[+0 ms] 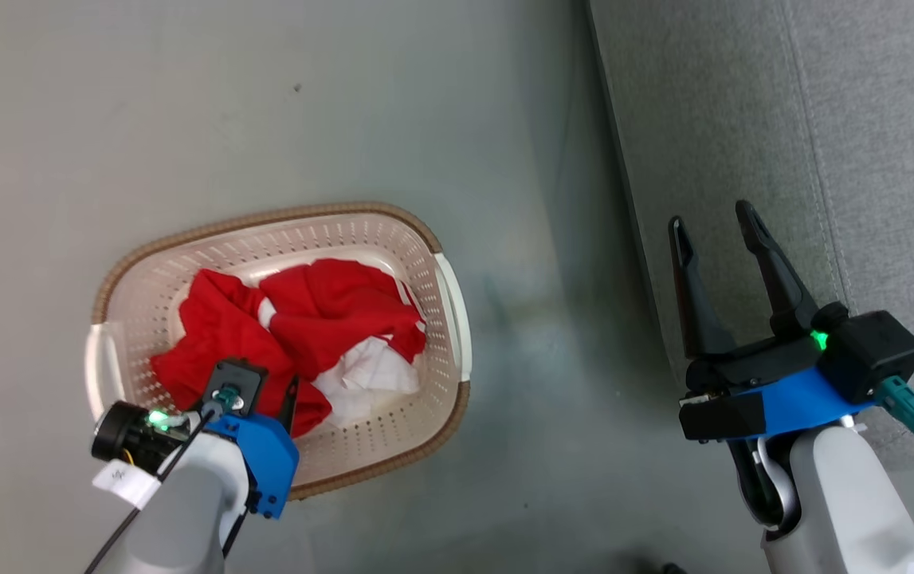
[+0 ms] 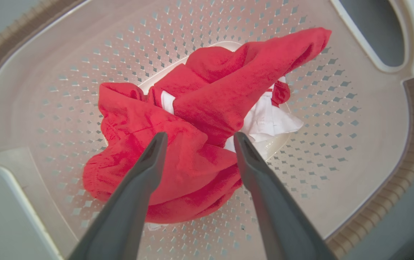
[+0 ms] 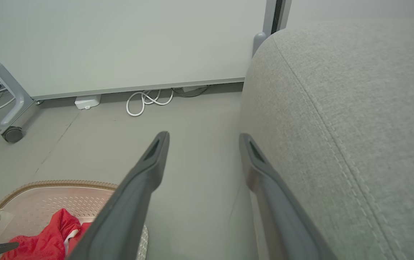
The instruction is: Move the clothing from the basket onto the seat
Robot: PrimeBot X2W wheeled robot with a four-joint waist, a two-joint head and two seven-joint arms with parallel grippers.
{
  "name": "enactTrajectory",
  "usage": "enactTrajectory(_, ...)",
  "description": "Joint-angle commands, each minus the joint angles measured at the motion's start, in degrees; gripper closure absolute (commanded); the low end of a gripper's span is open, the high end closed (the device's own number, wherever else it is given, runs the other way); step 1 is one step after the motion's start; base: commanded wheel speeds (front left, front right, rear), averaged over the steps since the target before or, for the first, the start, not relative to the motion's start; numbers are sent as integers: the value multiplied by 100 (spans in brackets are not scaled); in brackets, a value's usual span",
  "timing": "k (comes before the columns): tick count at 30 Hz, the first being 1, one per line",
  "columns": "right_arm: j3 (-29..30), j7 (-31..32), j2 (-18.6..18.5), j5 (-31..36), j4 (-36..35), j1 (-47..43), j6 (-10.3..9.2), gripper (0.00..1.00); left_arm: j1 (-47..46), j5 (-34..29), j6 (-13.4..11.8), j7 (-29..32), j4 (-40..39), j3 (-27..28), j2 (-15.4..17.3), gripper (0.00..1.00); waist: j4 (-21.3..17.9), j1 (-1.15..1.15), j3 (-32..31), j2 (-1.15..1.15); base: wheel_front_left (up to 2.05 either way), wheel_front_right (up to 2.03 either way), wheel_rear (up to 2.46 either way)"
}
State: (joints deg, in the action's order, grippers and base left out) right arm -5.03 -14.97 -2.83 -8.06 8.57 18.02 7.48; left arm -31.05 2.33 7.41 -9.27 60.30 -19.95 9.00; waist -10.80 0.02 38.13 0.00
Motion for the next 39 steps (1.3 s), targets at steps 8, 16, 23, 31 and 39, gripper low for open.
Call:
enactTrajectory(8,-81,-32,-10,-216,-221,214,3,0,-672,-113,-18,153,476,-219,212,0,-309,-2,705,0,0,0,0)
enactTrajectory(16,-239,-32,-10,-465,-312,281,3,0,-985,-262,-434,580,933,-353,394,0,-505,-2,1004,0,0,0,0)
enactTrajectory(23,-272,-32,-10,-581,-361,303,3,0,-1105,-316,-592,714,1067,-479,470,0,-595,-2,1121,0,0,0,0)
enactTrajectory(31,-309,-32,-10,-626,-374,335,3,0,-1109,-298,-646,807,1168,-586,498,65,-615,-2,1165,0,0,0,0)
enactTrajectory(39,-263,-32,-10,-583,-389,337,3,0,-1179,-232,-565,893,1226,-661,503,100,-595,-2,1196,0,0,0,0)
